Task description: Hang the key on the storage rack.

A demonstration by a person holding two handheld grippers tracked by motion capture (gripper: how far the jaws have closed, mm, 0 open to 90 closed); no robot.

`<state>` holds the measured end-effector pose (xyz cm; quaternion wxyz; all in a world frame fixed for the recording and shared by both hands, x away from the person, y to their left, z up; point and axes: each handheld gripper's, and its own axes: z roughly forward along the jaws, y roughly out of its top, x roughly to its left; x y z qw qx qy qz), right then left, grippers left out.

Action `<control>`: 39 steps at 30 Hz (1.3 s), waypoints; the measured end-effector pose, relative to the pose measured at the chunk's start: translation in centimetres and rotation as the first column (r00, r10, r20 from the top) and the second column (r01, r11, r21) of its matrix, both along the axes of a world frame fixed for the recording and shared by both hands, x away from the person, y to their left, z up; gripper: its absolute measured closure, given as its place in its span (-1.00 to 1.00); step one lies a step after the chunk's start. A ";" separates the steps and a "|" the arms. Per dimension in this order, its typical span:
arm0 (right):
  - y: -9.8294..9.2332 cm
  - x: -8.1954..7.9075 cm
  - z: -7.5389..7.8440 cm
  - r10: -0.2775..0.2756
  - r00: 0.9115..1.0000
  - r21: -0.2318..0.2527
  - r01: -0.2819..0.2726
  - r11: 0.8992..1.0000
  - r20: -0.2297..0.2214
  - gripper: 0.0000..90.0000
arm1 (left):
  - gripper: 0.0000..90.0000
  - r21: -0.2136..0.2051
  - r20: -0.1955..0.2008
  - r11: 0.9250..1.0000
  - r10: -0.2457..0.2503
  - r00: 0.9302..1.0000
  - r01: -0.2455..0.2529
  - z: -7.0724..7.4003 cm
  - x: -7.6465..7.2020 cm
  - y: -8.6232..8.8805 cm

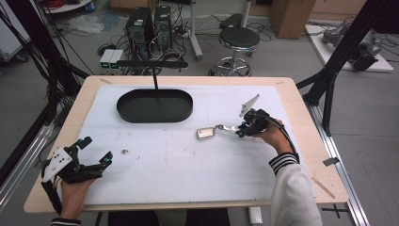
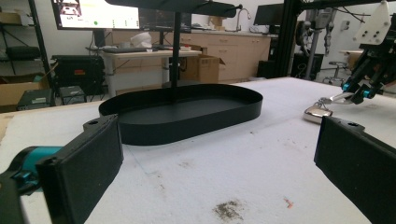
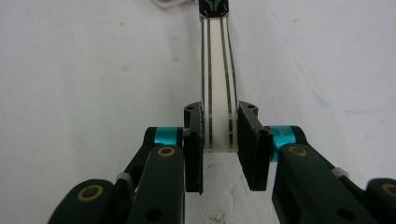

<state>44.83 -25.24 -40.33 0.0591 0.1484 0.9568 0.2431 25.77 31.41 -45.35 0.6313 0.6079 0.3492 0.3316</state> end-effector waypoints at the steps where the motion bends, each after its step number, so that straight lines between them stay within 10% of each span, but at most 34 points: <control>1: 0.0 -0.1 0.2 -0.001 1.000 0.020 0.001 1.000 0.000 0.64 | -0.96 0.001 -0.001 1.000 0.001 1.000 -0.001 0.0 0.0 0.0; 21: 0.9 -1.5 2.1 0.050 0.998 0.173 -0.055 0.983 0.035 0.64 | -0.96 -0.055 -0.073 0.998 -0.042 0.996 0.038 0.6 1.0 0.1; 31: 2.4 -2.7 3.6 0.102 0.992 0.290 -0.120 0.950 0.076 0.64 | -0.96 -0.009 -0.102 0.982 -0.187 0.977 0.187 3.1 2.9 -1.6; 39: 3.9 -3.2 4.2 0.151 0.985 0.337 -0.171 0.926 0.086 0.64 | -0.95 0.078 -0.126 0.949 -0.294 0.948 0.304 5.3 4.5 -3.5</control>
